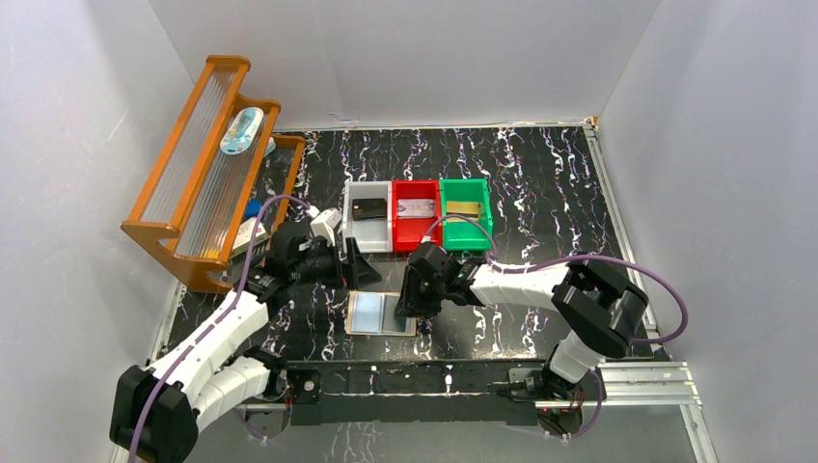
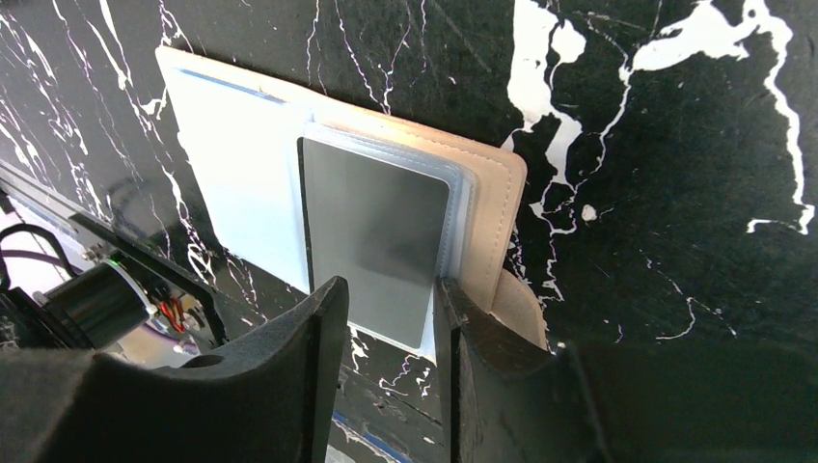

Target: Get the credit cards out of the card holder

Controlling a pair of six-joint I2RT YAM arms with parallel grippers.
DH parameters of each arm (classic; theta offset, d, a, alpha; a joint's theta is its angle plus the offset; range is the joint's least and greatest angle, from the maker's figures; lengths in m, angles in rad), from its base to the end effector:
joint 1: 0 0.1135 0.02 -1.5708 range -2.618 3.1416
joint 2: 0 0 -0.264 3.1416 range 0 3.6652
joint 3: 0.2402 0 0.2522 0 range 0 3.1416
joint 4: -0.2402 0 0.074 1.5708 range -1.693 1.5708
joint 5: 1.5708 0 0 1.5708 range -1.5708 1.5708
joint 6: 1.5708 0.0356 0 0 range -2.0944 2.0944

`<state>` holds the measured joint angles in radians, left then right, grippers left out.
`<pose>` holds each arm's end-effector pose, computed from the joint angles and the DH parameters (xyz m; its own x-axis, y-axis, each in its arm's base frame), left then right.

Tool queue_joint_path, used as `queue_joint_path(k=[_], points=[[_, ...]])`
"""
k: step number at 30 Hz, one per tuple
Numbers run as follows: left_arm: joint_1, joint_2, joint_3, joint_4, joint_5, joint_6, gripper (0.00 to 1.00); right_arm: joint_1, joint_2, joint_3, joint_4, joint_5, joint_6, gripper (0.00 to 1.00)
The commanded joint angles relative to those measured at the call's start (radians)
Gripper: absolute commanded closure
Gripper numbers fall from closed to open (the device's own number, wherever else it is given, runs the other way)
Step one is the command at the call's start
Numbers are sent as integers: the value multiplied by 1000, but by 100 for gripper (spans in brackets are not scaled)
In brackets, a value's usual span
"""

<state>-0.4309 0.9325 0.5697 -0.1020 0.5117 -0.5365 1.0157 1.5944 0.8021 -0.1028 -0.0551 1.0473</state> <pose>0.1807 -0.1023 0.2476 -0.7395 -0.1505 -0.6561 0.4467 0.6195 -0.6456 0.1614 0.2640 0.1597 -0.9562 0.0989 -0.2755 -0.0771 0.8227 0.5632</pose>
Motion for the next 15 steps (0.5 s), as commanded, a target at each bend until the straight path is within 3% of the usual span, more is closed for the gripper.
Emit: queue_joint_path(k=[1, 15], points=[[2, 21, -37, 1, 115, -19, 21, 4, 19, -32, -16, 27, 32, 54], [-2, 81, -147, 32, 159, -118, 43, -9, 39, -50, 0, 25, 49, 59]])
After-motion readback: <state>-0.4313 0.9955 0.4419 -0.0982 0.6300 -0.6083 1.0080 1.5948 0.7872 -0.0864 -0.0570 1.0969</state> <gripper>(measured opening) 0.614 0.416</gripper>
